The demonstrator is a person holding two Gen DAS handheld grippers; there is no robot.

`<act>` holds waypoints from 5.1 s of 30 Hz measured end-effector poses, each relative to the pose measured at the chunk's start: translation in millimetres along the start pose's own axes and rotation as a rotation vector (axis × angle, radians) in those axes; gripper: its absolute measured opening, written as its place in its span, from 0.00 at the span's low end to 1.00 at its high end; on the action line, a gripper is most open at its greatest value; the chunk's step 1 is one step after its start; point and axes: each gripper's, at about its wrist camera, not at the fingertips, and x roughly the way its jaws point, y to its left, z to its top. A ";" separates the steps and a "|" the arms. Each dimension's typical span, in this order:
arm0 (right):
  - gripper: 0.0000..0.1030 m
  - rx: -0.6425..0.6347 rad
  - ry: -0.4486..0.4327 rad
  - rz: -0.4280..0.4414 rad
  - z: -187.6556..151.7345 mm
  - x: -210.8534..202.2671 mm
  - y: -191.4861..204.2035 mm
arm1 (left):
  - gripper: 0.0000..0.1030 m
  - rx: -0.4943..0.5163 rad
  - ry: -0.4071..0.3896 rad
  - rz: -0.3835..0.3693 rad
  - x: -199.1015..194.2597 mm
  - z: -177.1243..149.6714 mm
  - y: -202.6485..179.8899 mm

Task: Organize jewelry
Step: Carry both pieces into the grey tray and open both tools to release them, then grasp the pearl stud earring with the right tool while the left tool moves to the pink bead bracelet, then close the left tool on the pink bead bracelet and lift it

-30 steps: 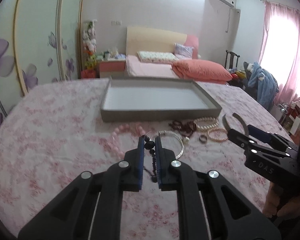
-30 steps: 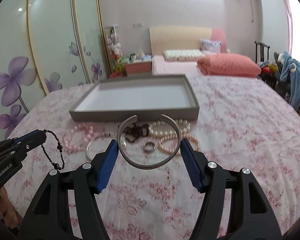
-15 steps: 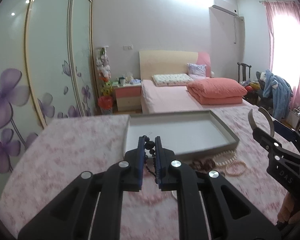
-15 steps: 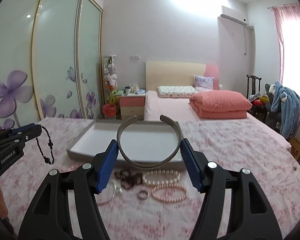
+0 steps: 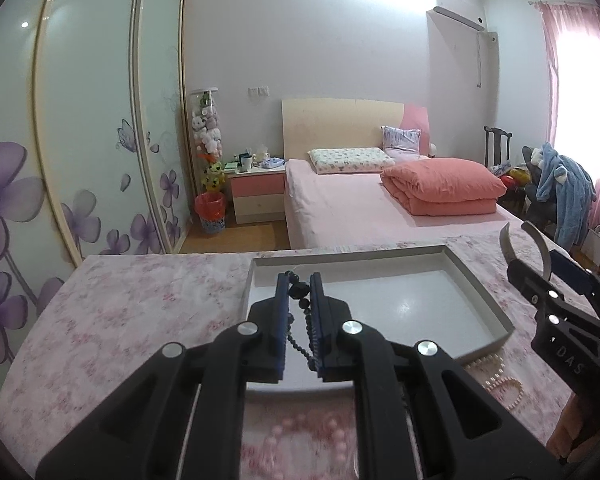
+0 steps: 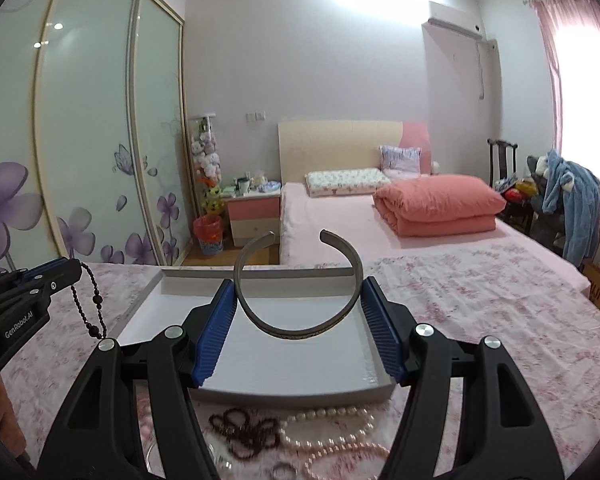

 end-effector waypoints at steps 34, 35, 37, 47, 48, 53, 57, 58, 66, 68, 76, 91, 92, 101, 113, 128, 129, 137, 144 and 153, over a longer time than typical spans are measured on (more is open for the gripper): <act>0.76 0.083 0.263 -0.001 -11.7 59.3 -24.1 | 0.25 -0.139 0.168 -0.017 81.8 -10.8 38.0; 0.76 0.082 0.261 -0.001 -11.0 56.2 -24.4 | 0.26 -0.140 0.161 -0.012 72.3 -12.8 41.3; 0.76 0.083 0.256 0.002 -12.2 42.6 -29.5 | 0.30 -0.137 0.154 -0.010 57.9 -17.5 45.8; 0.71 0.078 0.318 -0.021 -40.5 2.0 -54.1 | 0.36 -0.120 0.192 -0.008 -0.5 -62.8 62.0; 0.69 0.084 0.335 -0.020 -45.5 0.0 -56.7 | 0.38 -0.119 0.203 -0.006 -5.2 -69.1 62.2; 0.63 0.062 0.380 0.051 -68.2 -19.7 -48.4 | 0.42 -0.105 0.229 -0.013 -19.8 -91.2 63.7; 0.58 0.012 0.429 0.203 -88.1 -36.8 -13.8 | 0.43 -0.111 0.237 -0.004 -23.4 -97.9 66.1; 0.57 -0.004 0.443 0.242 -94.3 -41.1 -2.8 | 0.43 -0.115 0.237 0.000 -23.3 -99.1 68.0; 0.48 -0.147 0.525 0.346 -123.9 -46.4 69.0 | 0.43 -0.161 0.241 0.050 -23.3 -98.8 82.8; 0.44 -0.175 0.537 0.330 -126.6 -41.1 78.8 | 0.43 -0.169 0.245 0.059 -22.8 -99.5 85.3; 0.18 -0.229 0.514 0.275 -131.7 -39.7 82.8 | 0.43 -0.164 0.269 0.056 -16.3 -103.2 82.3; 0.16 -0.063 0.516 -0.039 -114.2 -16.1 -32.5 | 0.43 -0.070 0.351 -0.039 4.3 -113.5 46.9; 0.16 -0.051 0.514 -0.056 -113.3 -14.9 -40.4 | 0.43 -0.062 0.356 -0.041 6.1 -114.1 44.6; 0.16 0.001 0.506 -0.109 -105.1 2.3 -73.4 | 0.43 -0.046 0.412 -0.035 27.6 -121.1 34.6; 0.16 0.004 0.507 -0.101 -105.0 3.5 -73.2 | 0.43 -0.049 0.421 -0.027 37.2 -123.2 35.6; 0.16 0.013 0.508 -0.093 -105.3 2.1 -72.9 | 0.42 -0.051 0.420 -0.018 40.0 -121.5 33.9; 0.16 0.014 0.508 -0.093 -105.3 2.2 -73.0 | 0.40 -0.050 0.421 -0.015 40.5 -121.3 33.8; 0.16 0.016 0.508 -0.090 -105.1 2.0 -73.2 | 0.23 -0.049 0.418 -0.005 39.9 -120.6 33.1; 0.16 0.017 0.508 -0.090 -105.2 2.0 -74.2 | 0.23 -0.051 0.418 -0.001 38.5 -120.2 32.2; 0.17 0.019 0.508 -0.088 -104.9 2.3 -73.4 | 0.23 -0.033 0.421 0.009 38.0 -120.9 31.4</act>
